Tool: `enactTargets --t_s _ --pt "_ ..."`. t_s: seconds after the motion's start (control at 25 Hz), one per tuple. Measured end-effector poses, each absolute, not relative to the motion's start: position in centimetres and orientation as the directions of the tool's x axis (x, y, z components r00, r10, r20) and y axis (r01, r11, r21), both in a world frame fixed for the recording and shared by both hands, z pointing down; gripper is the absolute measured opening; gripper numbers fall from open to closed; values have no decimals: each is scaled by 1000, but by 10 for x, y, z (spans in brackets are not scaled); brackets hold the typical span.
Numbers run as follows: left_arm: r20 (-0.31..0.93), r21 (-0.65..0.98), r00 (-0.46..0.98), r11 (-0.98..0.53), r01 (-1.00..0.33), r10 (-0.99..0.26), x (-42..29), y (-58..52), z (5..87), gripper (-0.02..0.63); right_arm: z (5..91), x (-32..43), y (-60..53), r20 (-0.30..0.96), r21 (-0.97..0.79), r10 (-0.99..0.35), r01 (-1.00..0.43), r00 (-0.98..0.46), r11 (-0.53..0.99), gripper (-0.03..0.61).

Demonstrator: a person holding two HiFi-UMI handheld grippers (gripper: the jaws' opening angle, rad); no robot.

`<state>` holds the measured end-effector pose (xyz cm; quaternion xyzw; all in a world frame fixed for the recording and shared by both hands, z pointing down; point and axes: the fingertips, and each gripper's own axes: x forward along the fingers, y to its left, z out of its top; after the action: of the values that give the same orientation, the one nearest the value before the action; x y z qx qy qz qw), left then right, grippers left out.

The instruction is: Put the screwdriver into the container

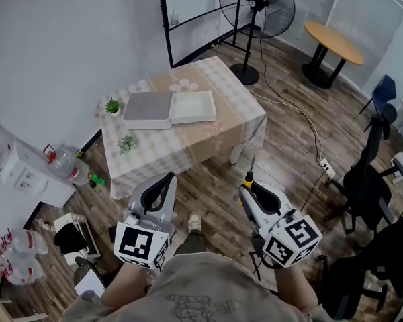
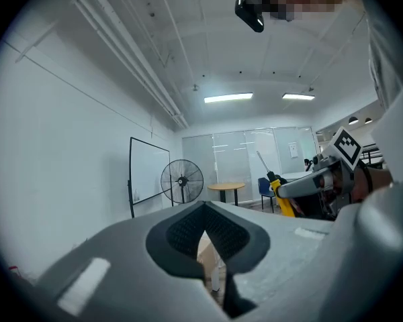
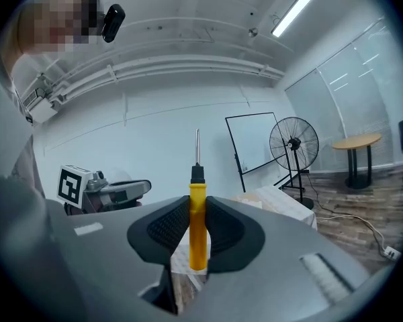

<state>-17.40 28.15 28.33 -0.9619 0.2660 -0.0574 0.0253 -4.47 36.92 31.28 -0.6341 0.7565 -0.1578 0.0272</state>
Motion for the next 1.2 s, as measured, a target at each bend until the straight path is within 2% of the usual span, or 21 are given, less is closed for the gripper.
enactTargets --t_s 0.24,0.52,0.88,1.2 --pt "144 -68 866 -878 -475 -479 -150 190 293 0 324 -26 279 220 -287 -961 -953 -165 98 100" --pt "144 -59 883 -894 -443 -447 -133 98 302 0 325 -11 191 239 -263 -961 -962 -139 74 100" --pt "161 -29 889 -902 -430 -429 -113 36 318 0 339 12 133 288 -258 -950 -965 -121 45 100" --pt "191 -37 874 -893 -448 -447 -73 -12 335 0 363 48 82 313 -284 -935 -956 -167 76 101"
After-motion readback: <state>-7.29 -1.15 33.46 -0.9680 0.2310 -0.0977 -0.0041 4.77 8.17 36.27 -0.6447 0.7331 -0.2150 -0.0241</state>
